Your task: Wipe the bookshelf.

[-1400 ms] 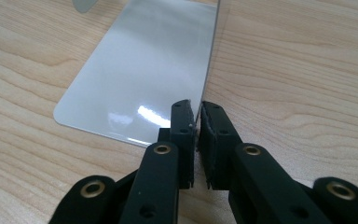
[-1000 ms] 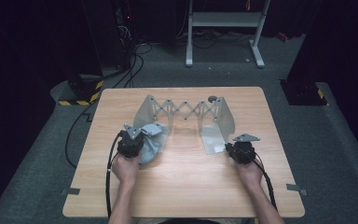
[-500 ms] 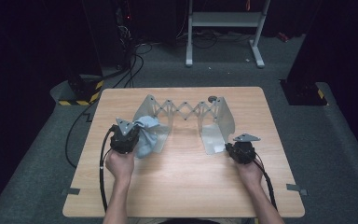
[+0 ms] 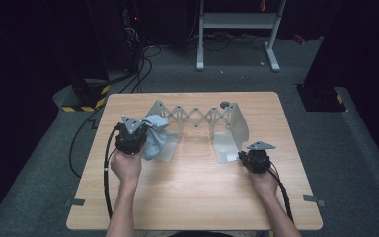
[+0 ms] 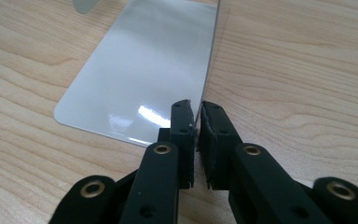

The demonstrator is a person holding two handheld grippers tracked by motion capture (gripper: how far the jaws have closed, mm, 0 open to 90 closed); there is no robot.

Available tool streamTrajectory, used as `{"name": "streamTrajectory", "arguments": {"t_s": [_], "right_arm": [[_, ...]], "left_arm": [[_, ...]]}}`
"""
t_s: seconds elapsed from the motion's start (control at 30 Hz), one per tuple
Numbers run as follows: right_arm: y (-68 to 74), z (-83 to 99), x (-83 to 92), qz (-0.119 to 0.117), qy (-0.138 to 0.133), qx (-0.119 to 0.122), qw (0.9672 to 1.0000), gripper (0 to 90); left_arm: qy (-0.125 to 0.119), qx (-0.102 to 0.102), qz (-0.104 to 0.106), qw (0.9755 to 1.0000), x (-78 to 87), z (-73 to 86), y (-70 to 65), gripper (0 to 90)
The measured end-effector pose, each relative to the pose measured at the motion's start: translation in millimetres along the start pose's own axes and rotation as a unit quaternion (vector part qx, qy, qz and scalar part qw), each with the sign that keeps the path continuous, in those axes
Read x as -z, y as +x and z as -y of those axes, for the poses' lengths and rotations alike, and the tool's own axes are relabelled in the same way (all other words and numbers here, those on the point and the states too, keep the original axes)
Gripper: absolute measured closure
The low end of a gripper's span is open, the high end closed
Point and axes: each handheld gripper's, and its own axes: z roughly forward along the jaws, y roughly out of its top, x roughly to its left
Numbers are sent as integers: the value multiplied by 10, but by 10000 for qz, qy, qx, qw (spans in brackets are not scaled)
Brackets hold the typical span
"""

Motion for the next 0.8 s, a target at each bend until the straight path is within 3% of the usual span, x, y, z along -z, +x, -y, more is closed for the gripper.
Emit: {"name": "streamTrajectory", "arguments": {"t_s": [0.4, 0.8], "right_arm": [[1, 0, 0, 2, 1, -2, 10000, 843], [-1, 0, 0, 0, 2, -3, 10000, 843]], "left_arm": [[98, -33, -19, 9999, -154, -110, -9, 801], [91, -8, -81, 9999, -184, -136, -2, 801]]}}
